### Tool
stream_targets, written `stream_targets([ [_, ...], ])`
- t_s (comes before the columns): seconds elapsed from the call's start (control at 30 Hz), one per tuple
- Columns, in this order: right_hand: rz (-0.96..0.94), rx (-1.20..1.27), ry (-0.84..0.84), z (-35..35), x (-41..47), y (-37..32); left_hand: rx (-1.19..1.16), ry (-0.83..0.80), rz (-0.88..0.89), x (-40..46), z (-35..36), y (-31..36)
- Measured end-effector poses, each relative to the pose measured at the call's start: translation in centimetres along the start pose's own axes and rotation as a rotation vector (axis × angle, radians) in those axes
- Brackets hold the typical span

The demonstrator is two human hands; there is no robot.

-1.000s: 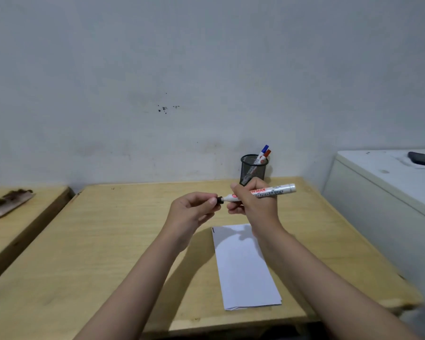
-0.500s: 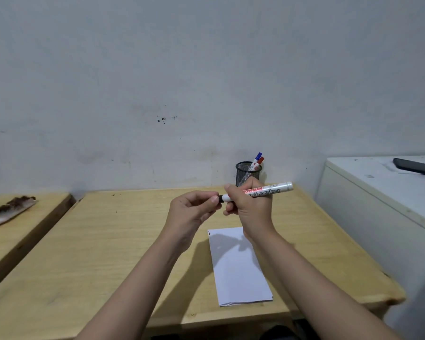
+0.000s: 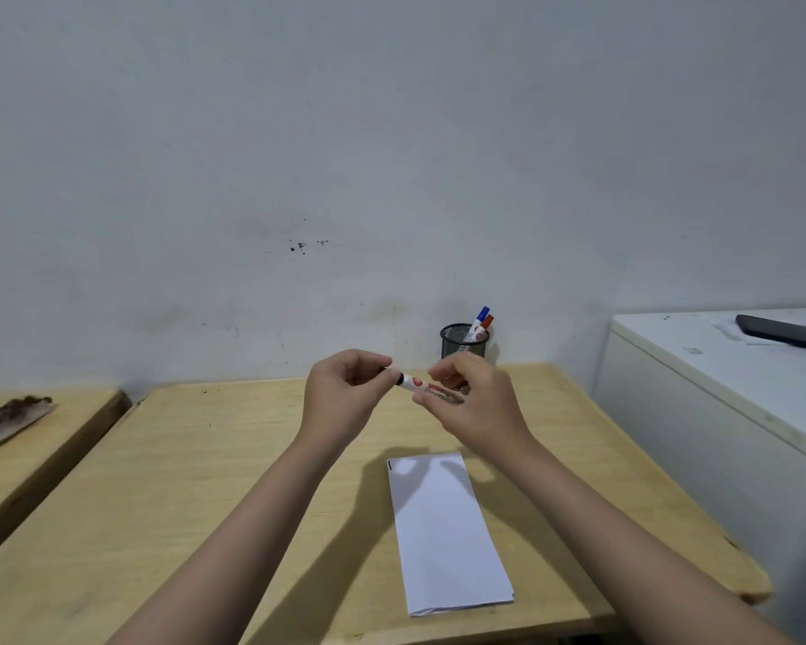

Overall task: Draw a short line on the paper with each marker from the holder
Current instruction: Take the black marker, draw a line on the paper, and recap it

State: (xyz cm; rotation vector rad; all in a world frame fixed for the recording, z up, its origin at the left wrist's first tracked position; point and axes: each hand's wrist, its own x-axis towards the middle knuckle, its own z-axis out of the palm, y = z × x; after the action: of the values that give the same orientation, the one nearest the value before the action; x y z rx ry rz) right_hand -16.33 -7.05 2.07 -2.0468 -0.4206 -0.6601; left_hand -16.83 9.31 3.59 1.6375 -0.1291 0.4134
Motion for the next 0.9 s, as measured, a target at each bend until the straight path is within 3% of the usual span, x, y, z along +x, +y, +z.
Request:
stream_targets([
  [0.2, -0.123, -0.08, -0.031, -1.4, 3.0, 2.1, 0.051, -0.049, 0.047, 3.4, 3.1, 0.8],
  [0.43, 0.01, 0.081, 0.364, -5.7, 10.9, 6.8, 0.177, -0.056, 0.047, 9.4, 7.7, -2.8],
  [0.6, 0.085, 0.103, 0.536, -5.6, 15.6, 10.5, 0.312, -0.054, 0.076, 13.2, 11.2, -6.6],
  [0.7, 0.131, 0.054, 0.527, -3.8, 16.8, 12.9, 0.385, -0.089, 0.084, 15.0, 12.9, -8.3],
  [0.9, 0.263, -0.093, 0.342, -1.0, 16.3, 17.0, 0.491, -0.097, 0.077, 16.6, 14.6, -10.8],
])
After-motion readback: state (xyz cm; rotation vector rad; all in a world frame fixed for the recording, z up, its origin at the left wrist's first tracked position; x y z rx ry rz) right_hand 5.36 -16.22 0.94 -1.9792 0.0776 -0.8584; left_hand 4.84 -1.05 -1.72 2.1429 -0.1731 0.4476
